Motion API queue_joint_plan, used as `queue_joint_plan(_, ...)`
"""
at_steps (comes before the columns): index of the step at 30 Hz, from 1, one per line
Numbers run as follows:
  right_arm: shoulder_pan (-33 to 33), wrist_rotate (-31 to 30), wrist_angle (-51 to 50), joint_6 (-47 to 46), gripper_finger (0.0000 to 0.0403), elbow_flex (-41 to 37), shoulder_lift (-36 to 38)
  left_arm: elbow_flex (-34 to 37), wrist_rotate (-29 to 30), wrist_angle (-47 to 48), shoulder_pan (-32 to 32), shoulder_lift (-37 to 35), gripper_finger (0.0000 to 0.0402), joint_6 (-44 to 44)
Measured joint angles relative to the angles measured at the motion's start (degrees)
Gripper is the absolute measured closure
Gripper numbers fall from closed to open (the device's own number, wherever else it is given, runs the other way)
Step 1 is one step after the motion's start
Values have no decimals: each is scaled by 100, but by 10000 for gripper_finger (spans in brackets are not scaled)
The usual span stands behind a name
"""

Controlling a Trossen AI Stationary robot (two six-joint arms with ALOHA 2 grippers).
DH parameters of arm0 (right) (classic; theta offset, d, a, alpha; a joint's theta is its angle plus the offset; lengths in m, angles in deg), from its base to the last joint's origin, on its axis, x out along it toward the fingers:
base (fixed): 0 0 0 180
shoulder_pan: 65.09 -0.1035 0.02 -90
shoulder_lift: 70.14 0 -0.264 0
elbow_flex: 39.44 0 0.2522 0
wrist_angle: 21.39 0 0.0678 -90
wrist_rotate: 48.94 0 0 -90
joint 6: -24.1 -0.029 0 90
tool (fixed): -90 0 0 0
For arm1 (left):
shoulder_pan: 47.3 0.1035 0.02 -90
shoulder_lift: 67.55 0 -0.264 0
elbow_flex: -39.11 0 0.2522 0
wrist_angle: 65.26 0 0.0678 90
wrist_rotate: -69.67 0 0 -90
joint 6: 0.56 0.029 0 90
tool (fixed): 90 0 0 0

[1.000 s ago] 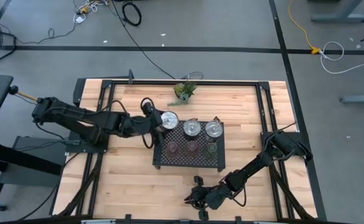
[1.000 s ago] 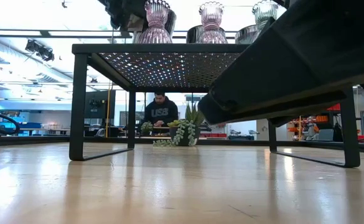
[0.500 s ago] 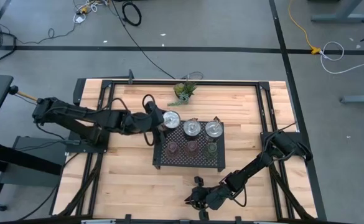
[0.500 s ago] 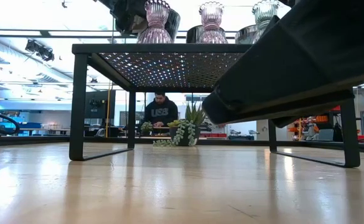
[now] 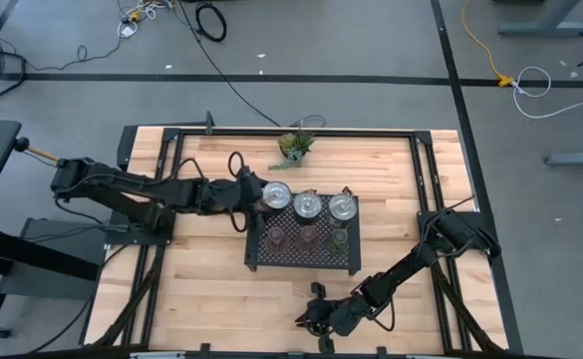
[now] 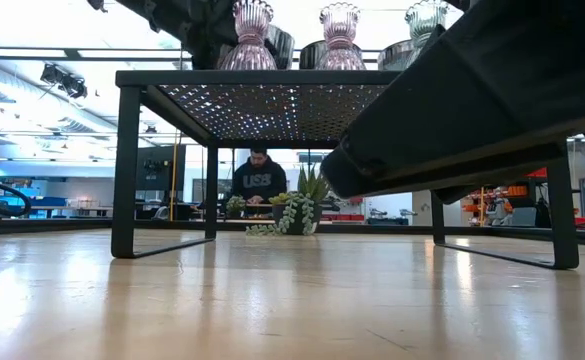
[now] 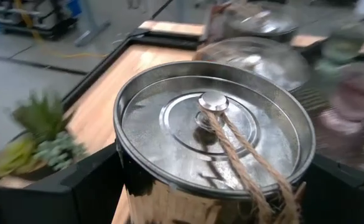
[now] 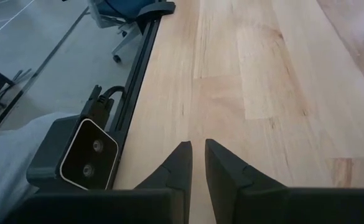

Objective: Pick & Place candle stick holders
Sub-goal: Put the silver scented candle on the shelf aligned with the other silver scented candles

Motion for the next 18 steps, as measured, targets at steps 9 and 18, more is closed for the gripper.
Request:
queue_joint_plan(9, 0, 1, 13, 0, 356, 0, 0, -2, -298, 21, -17, -4, 36, -150)
queue_joint_plan(18, 0, 2, 15, 0, 356, 0, 0, -2, -506, 46, -30, -4, 36, -269)
